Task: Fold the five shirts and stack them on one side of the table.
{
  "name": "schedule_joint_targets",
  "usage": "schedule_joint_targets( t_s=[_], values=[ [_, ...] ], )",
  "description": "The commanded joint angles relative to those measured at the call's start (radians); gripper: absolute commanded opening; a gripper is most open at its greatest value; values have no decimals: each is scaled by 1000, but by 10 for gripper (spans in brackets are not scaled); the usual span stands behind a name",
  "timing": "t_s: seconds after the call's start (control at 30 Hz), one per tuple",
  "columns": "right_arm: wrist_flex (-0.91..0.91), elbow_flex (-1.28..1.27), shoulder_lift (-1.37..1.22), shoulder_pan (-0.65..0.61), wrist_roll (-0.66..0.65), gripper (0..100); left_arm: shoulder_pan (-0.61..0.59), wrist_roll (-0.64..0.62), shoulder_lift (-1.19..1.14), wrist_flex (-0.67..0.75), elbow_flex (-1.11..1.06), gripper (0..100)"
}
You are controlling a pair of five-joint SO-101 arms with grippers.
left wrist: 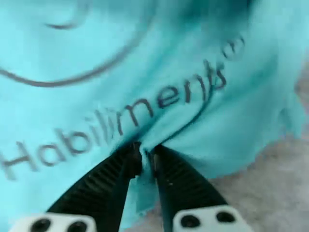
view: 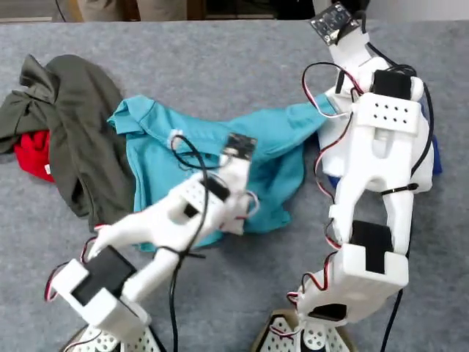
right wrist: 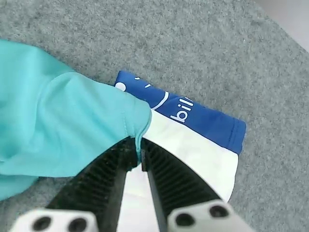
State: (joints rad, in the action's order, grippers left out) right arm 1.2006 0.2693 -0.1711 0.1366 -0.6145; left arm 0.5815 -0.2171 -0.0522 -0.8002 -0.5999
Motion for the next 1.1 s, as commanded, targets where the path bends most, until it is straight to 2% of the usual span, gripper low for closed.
schedule_joint_targets(
  t_s=[0.0,0.23,0.37,0.47,0.57,0.63,0.7,0.87,0.97,1.07],
  values=[
    [5,50,54,15,-2,2,-150,3,18,-57,17,17],
    [40,48,67,8,-6,2,-450,230,196,-68,-37,18],
    [117,45,108,-53,-8,2,-485,288,231,-34,-40,20],
    [133,47,134,-101,-8,2,-436,290,228,-35,-38,51],
    [135,41,142,-124,-8,2,-384,270,234,-58,-55,190],
    [135,39,139,-122,-8,2,-374,178,236,-78,-54,269],
    [141,39,139,-117,-9,2,-384,110,237,-81,-34,278],
    [164,42,140,-116,-43,2,-505,103,237,-143,81,278],
    [164,41,142,-114,-43,2,-560,97,239,-256,203,274],
    [164,41,139,-119,-43,2,-560,104,272,-391,310,252]
  ],
)
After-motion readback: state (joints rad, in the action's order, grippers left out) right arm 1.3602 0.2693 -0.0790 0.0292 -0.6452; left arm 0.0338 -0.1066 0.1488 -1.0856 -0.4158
